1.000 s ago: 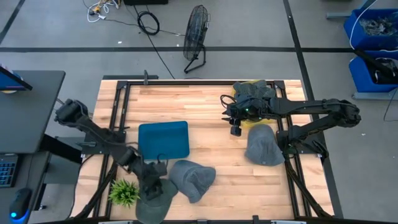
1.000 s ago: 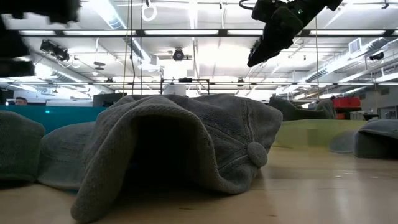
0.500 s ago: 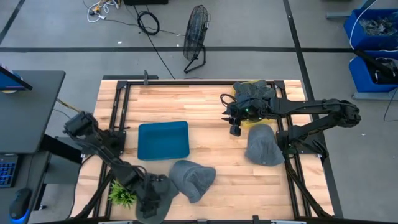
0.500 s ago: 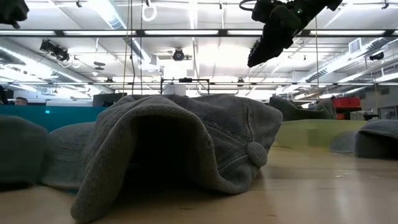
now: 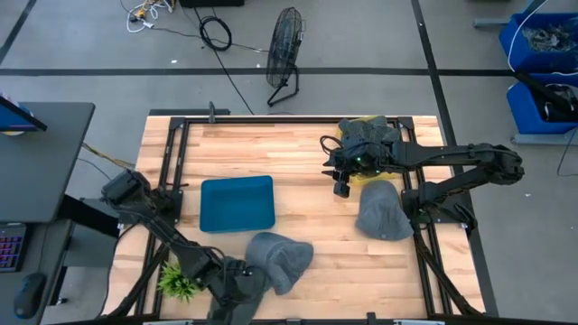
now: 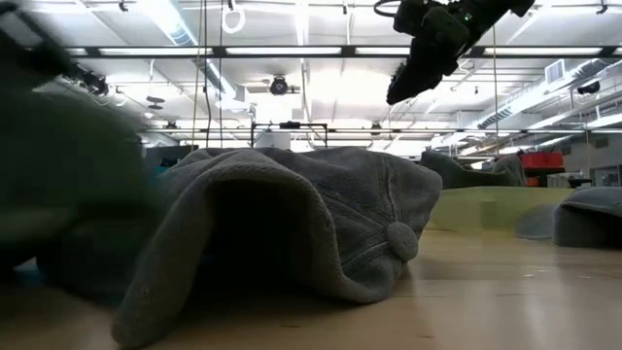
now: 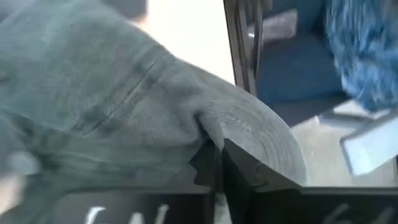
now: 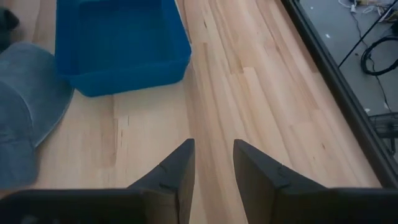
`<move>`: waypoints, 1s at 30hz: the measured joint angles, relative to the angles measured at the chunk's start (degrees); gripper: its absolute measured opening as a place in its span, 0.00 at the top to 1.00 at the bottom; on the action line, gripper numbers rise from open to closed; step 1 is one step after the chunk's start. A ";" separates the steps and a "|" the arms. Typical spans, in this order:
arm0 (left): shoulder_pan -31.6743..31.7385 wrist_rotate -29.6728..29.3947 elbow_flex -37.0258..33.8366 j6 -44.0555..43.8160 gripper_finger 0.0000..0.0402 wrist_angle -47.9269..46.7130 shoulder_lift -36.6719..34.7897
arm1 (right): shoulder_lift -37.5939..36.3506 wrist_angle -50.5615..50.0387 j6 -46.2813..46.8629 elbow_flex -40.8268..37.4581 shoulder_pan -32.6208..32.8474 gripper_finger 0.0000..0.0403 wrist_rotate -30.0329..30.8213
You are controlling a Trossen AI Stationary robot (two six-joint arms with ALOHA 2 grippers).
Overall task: Pick & Place hat
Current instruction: Put the green cap into the yellow bin
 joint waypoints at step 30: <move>38.19 -17.14 26.97 40.59 0.96 -24.30 1.09 | 0.41 15.27 -14.69 -0.02 13.27 0.72 -4.72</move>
